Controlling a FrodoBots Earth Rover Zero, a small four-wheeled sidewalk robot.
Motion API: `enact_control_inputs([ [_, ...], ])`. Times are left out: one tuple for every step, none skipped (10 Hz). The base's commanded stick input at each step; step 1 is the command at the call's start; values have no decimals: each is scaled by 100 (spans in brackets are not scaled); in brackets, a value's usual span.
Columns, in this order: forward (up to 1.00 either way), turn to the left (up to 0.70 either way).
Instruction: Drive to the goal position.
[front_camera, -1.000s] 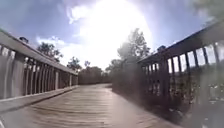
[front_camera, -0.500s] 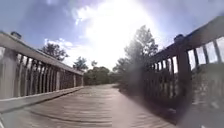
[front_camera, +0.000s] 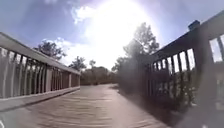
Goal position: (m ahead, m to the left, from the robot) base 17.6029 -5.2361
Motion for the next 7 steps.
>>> enact_control_inputs([
  [70, 0],
  [70, 0],
  [70, 0],
  [70, 0],
  [70, 0],
  [70, 0],
  [70, 0],
])
